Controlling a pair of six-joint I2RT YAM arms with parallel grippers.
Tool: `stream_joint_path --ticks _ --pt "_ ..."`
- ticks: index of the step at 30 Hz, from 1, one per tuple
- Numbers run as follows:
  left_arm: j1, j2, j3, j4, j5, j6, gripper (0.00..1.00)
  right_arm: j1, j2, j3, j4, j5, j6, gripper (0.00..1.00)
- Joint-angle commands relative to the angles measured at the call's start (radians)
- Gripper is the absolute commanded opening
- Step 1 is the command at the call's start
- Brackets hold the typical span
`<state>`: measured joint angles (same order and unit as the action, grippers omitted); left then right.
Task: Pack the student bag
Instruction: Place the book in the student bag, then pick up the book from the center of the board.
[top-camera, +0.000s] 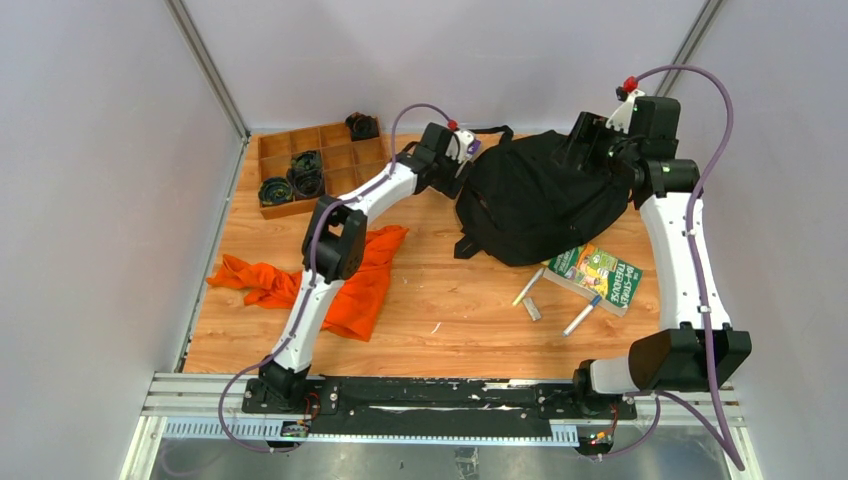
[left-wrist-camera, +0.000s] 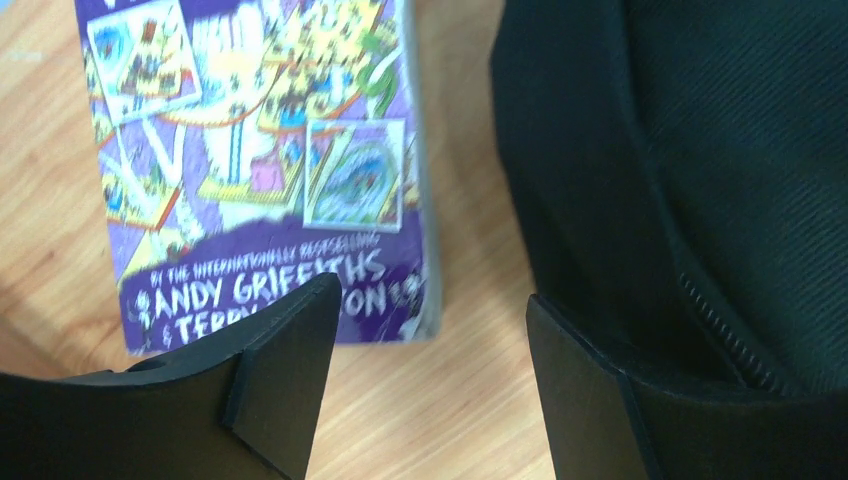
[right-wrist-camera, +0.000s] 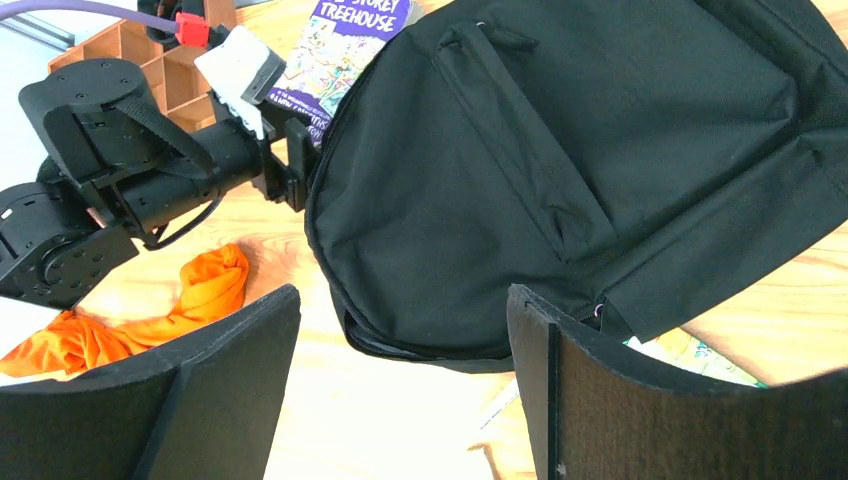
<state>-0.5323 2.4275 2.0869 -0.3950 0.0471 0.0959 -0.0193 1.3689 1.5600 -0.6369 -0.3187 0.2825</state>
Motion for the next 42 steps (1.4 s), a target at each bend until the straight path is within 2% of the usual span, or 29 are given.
stream_joint_path --ticks 1,6,11,17,23,25,27,32,33,36,42 --pt "-0.009 0.073 0.112 0.018 -0.045 0.033 0.75 0.042 0.001 -0.005 -0.009 -0.016 -0.013 0.79" --pt "-0.009 0.111 0.132 0.044 -0.099 0.042 0.73 0.057 0.006 -0.018 -0.012 -0.02 -0.012 0.79" --pt "-0.01 0.172 0.22 -0.012 -0.179 0.101 0.73 0.065 0.013 -0.024 -0.012 -0.02 -0.007 0.79" --pt "-0.011 0.153 0.182 -0.047 -0.171 0.075 0.65 0.076 0.031 -0.013 -0.007 -0.027 0.002 0.79" --pt "-0.011 0.149 0.169 -0.108 -0.161 0.047 0.62 0.087 0.03 -0.009 -0.004 -0.032 0.012 0.79" --pt "-0.011 0.152 0.172 -0.126 -0.147 0.026 0.57 0.093 0.026 -0.013 0.0 -0.033 0.017 0.79" --pt "-0.011 0.156 0.177 -0.138 -0.151 0.008 0.48 0.094 0.024 -0.016 0.004 -0.039 0.025 0.79" --pt "-0.006 0.155 0.176 -0.137 -0.201 -0.037 0.05 0.107 0.019 -0.005 0.019 -0.059 0.05 0.78" --pt "-0.006 0.148 0.164 -0.131 -0.204 -0.043 0.0 0.111 0.018 -0.002 0.019 -0.058 0.049 0.78" --pt "-0.006 0.085 0.1 -0.107 -0.183 -0.072 0.0 0.114 0.011 -0.001 0.016 -0.059 0.05 0.78" --pt "-0.006 -0.171 -0.109 -0.006 -0.167 -0.146 0.0 0.129 -0.011 -0.043 0.006 -0.099 0.041 0.77"
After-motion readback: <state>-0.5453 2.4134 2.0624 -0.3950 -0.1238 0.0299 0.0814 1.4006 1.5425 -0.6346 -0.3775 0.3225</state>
